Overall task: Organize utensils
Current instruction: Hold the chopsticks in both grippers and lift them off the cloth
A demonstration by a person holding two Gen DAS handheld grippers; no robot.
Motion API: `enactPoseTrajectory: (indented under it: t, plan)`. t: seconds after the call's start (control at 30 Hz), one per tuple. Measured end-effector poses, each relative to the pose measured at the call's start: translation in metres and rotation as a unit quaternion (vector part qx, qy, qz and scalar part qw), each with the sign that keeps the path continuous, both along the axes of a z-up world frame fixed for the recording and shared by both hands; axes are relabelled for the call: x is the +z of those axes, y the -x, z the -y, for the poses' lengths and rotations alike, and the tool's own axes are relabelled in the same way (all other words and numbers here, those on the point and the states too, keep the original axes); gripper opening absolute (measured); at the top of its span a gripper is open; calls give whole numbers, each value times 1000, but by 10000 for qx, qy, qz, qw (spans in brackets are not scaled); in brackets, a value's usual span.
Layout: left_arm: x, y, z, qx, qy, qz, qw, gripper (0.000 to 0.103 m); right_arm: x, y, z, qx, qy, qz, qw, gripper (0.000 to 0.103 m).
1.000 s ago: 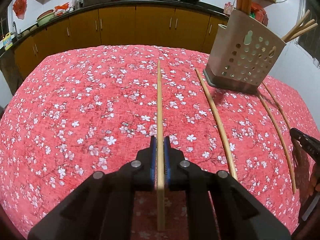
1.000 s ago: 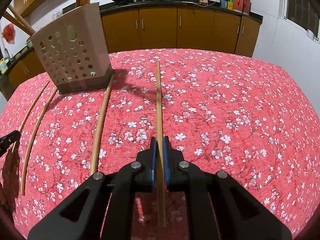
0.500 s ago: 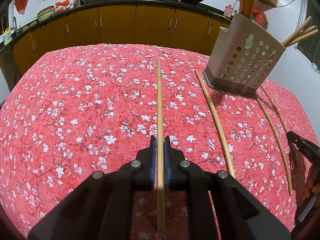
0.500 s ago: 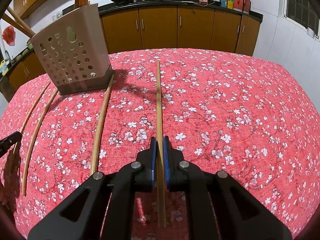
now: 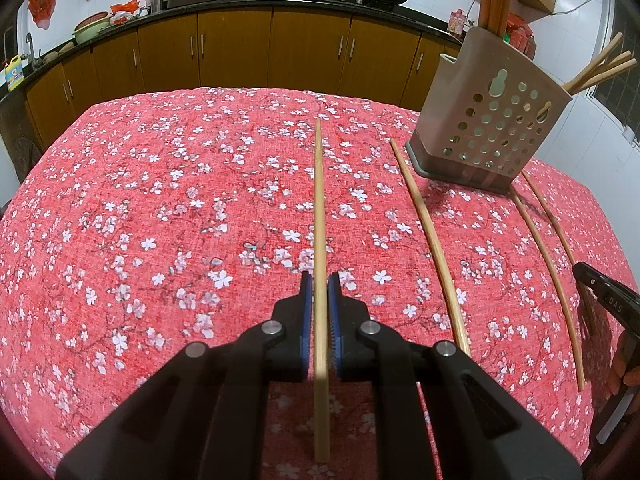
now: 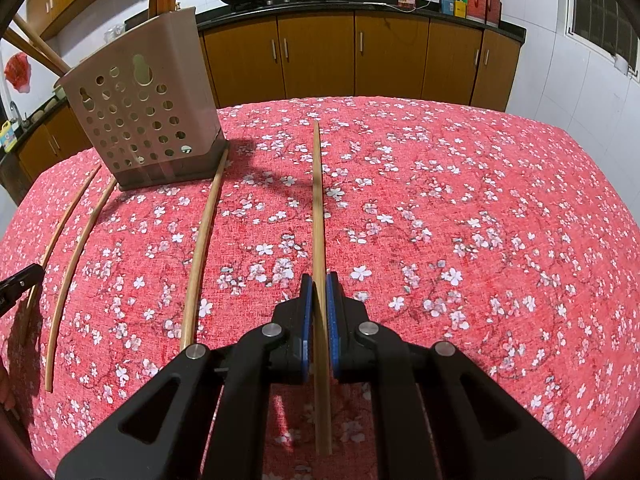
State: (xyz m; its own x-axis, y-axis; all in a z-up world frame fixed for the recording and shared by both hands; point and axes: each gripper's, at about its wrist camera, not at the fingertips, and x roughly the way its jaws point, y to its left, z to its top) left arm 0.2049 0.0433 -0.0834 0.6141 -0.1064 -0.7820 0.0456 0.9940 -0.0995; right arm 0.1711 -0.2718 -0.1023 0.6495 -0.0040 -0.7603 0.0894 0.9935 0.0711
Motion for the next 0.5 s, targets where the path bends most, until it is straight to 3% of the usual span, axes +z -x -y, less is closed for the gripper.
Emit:
enactPoseTrajectory:
  t: [0.5]
  plan:
    - [1,17,8,-53,-216,-2,9998,11,-1,11,-3,-33,1,-5,10000,9]
